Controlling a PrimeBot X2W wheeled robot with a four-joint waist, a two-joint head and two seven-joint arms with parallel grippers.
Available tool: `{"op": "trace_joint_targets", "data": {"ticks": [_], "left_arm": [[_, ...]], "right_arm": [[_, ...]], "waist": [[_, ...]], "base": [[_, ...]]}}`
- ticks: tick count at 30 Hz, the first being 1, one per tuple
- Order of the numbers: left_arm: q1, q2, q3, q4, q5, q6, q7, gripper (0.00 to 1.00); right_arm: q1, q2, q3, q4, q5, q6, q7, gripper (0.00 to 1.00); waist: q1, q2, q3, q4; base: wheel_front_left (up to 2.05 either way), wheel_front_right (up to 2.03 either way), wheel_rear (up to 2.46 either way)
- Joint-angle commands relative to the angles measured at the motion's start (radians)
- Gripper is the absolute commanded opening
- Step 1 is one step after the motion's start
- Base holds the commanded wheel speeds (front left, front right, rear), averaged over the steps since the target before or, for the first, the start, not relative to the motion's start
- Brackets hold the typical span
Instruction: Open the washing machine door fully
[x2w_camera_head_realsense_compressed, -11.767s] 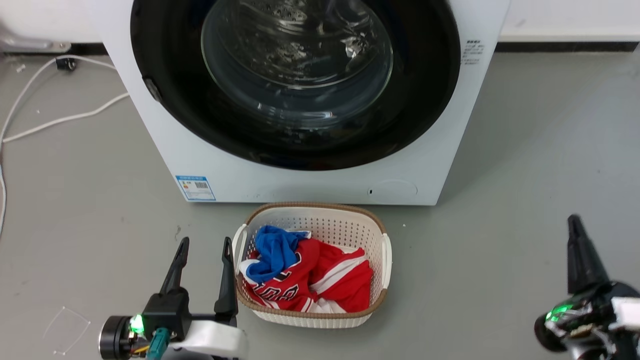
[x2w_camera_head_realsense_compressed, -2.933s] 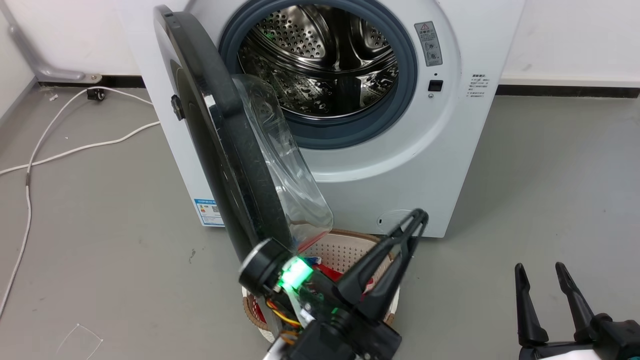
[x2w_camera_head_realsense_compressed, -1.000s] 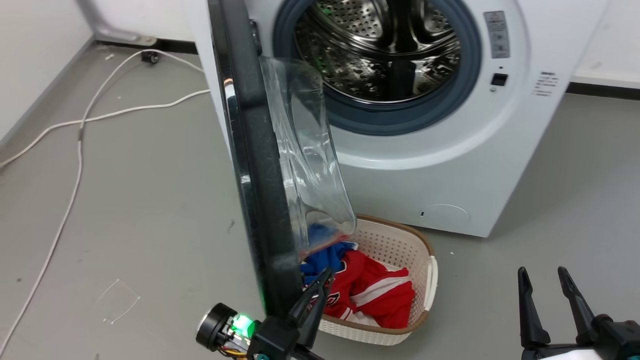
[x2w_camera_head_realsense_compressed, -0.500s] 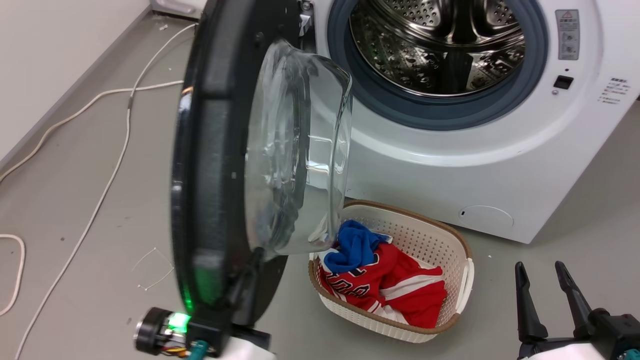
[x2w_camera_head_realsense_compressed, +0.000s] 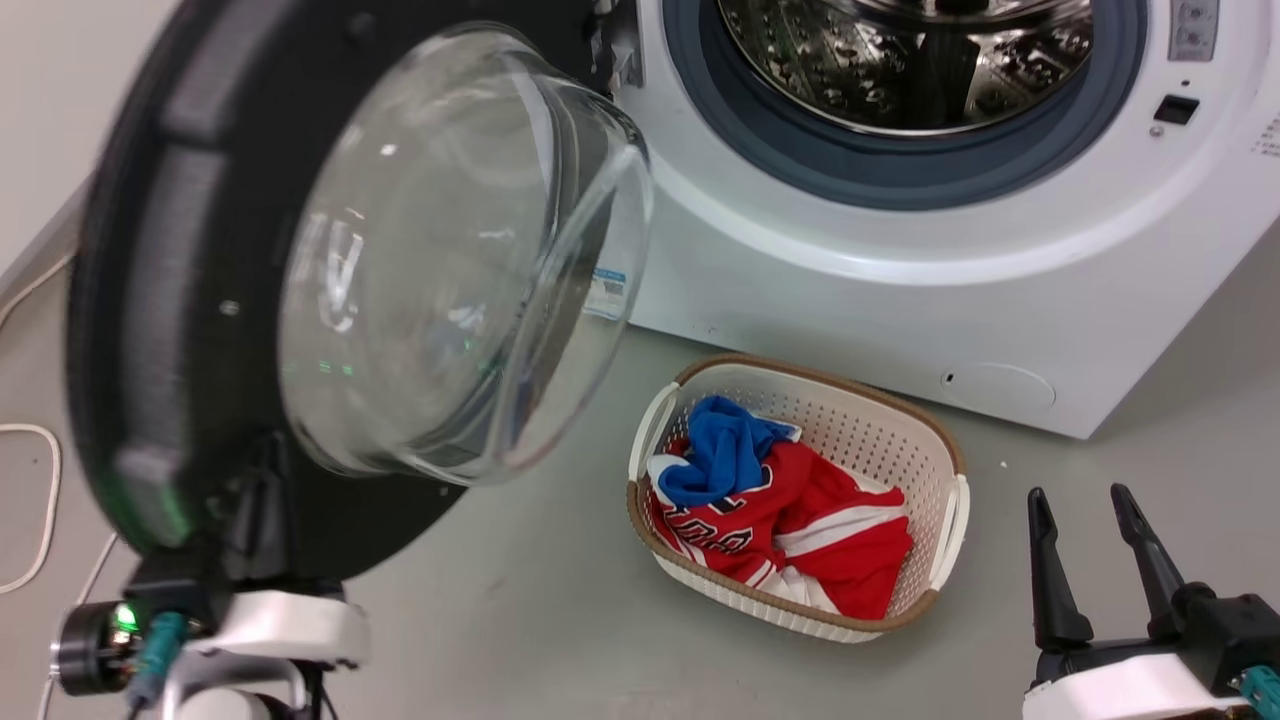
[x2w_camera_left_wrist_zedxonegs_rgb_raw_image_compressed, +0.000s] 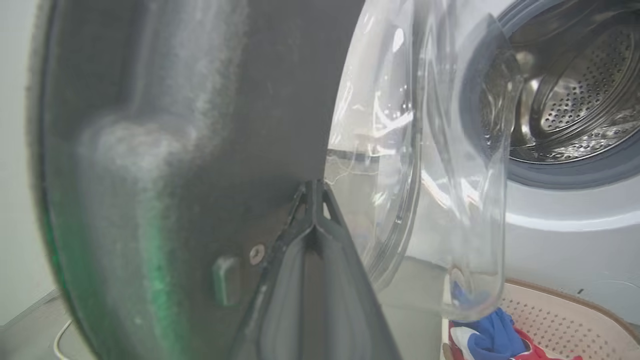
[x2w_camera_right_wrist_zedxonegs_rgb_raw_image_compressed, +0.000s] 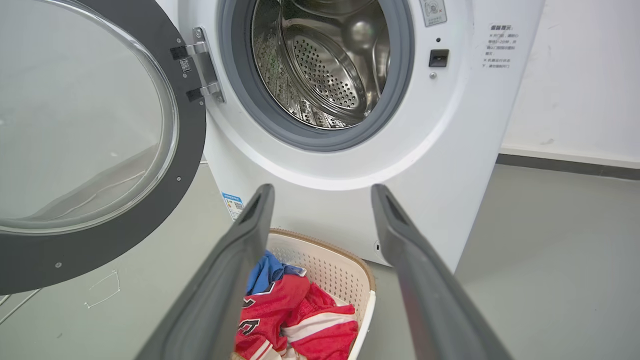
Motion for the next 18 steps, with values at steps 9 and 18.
{"op": "trace_joint_targets", "data": {"ticks": [9, 18], "left_arm": [[-0.118, 0.018, 0.207, 0.084, -0.015, -0.018, -0.002, 0.0], [-0.211, 0.04, 0.329, 0.167, 0.001, -0.057, -0.002, 0.0]], "right_arm": [[-0.044, 0.001, -0.006, -0.009, -0.037, 0.0, -0.002, 1.0], [-0.072, 0.002, -0.015, -0.018, -0.058, 0.0, -0.002, 1.0]], "waist": [[-0.0001, 0.0, 0.073, -0.019], [-0.0001, 0.0, 0.119, -0.028]], "base": [[0.0, 0.0, 0.0], [0.0, 0.0, 0.0]]}}
